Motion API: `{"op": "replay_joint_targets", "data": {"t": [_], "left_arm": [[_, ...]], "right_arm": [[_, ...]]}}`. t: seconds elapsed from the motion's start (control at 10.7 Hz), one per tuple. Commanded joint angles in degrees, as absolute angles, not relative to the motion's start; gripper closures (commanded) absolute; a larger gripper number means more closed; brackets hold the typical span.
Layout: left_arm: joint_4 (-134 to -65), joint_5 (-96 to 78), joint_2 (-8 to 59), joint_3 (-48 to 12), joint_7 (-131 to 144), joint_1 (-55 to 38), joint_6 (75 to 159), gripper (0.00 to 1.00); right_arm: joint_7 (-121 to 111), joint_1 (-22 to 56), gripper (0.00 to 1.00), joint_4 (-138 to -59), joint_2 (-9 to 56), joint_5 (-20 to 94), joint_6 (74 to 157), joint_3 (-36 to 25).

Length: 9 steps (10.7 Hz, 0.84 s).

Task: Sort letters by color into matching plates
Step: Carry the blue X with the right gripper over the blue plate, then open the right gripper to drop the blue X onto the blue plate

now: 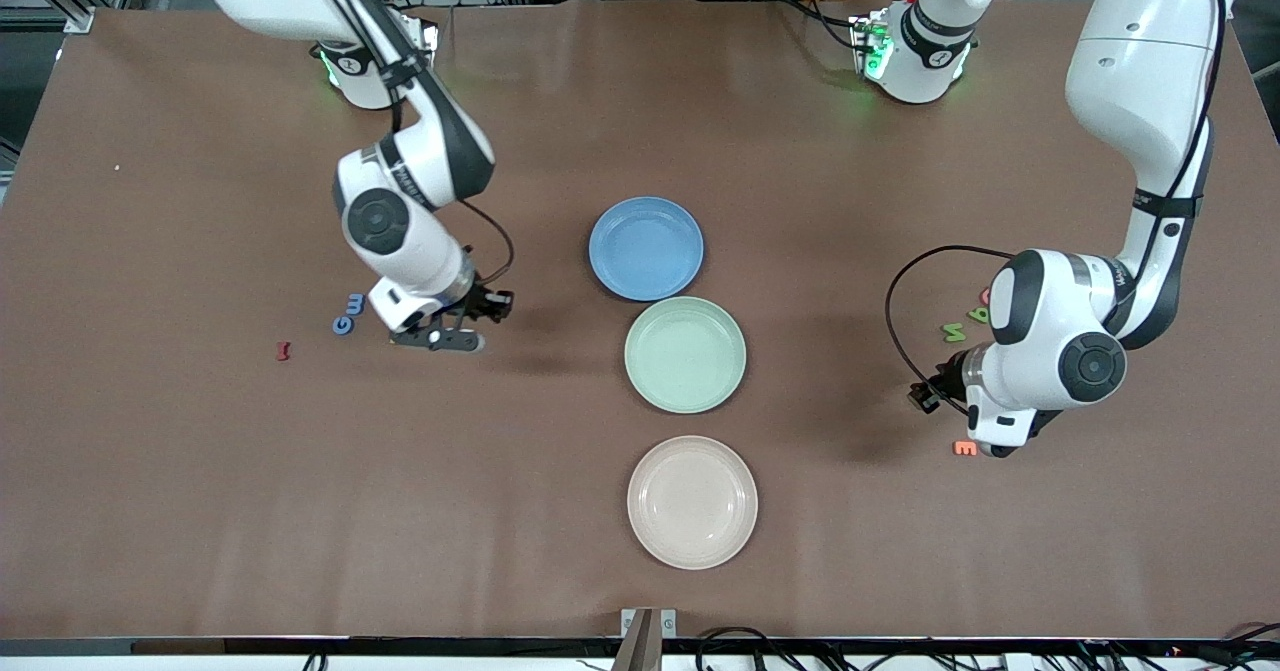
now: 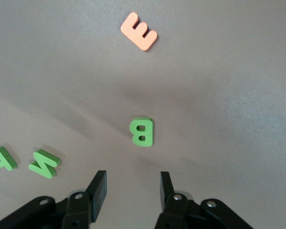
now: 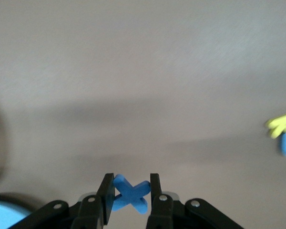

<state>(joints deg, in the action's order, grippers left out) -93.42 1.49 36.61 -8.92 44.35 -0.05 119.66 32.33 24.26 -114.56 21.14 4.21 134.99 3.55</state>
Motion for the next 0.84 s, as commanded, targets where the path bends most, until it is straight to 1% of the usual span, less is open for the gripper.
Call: {"op": "replay_joint_targets", "data": {"t": [0.0, 0.09, 0.19, 0.28, 0.47, 0.65, 0.75], "left_arm": [[-92.99, 2.99, 37.97, -8.88, 47.20, -0.36, 121.28, 0.45], [-92.99, 2.99, 38.06, -8.88, 46.59, 0.17, 121.38, 0.42], [-93.08, 3.08, 38.14, -8.88, 45.28, 0.26, 121.46, 0.41], [-93.08, 3.08, 38.32, -8.88, 42.74, 0.70, 121.46, 0.41], [-93.43, 2.99, 38.15, -9.14, 40.35, 2.28, 122.78, 0.41], [-95.43, 2.99, 38.15, -9.23, 40.34, 1.76, 127.06, 0.41], [-96.93, 2.99, 37.97, -9.23, 40.17, 1.84, 129.53, 0.41]], "right_arm": [[43.83, 31.97, 0.80, -114.09, 20.74, 4.75, 134.30, 3.16], [47.34, 34.25, 0.80, -112.86, 21.44, 4.75, 134.21, 3.34], [51.46, 36.02, 0.80, -110.33, 23.45, 4.49, 134.12, 4.99], [55.59, 37.60, 0.80, -107.87, 25.64, 3.79, 134.12, 6.14], [59.04, 41.12, 0.79, -103.64, 29.95, 2.90, 134.12, 6.15], [63.09, 43.06, 0.79, -101.08, 33.56, 0.02, 134.21, 6.15], [63.71, 43.24, 0.79, -101.07, 34.36, -1.13, 134.30, 6.15]]}}
